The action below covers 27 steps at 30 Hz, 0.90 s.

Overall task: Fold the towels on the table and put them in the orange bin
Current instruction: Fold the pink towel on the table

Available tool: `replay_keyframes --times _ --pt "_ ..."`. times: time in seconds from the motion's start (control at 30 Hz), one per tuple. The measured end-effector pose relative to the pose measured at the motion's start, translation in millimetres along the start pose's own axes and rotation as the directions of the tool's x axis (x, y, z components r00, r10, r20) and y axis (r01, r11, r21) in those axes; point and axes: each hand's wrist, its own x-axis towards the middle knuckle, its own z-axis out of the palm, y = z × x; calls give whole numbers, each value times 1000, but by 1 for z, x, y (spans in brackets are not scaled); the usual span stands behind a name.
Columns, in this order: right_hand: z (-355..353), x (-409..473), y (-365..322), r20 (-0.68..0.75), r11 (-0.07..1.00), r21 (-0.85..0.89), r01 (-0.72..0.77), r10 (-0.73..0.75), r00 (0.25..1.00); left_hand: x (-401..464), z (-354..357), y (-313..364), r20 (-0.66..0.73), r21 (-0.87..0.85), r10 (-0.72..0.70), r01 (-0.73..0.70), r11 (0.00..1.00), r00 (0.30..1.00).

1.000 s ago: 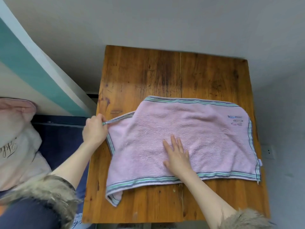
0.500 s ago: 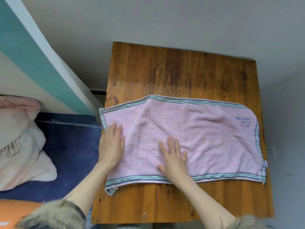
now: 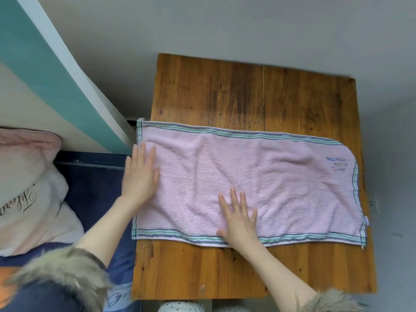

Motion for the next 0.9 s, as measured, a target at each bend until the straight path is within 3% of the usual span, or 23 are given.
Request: replay_keyframes --times 0.13,0.2,0.4,0.57,0.67,0.77,0.9 --pt "4 -2 3 -24 1000 3 25 -25 999 -47 33 33 196 25 152 -160 987 969" --pt "6 -4 7 -49 999 1 32 -32 998 -62 47 41 273 72 156 -182 981 949" --pt "6 -6 36 -61 999 6 -47 47 997 -60 43 32 323 135 97 -148 980 941" --pt "1 -5 53 -46 998 57 36 -33 998 -64 36 49 349 112 15 -57 992 937" --pt "2 -12 66 -136 986 157 62 -40 990 -77 43 79 295 59 16 -35 998 955" --pt "2 -23 104 -274 973 224 47 16 962 -89 58 123 292 46 99 -117 992 951" --pt "0 -45 177 -448 894 447 -7 231 864 -99 82 187 325 69 166 -198 978 931"
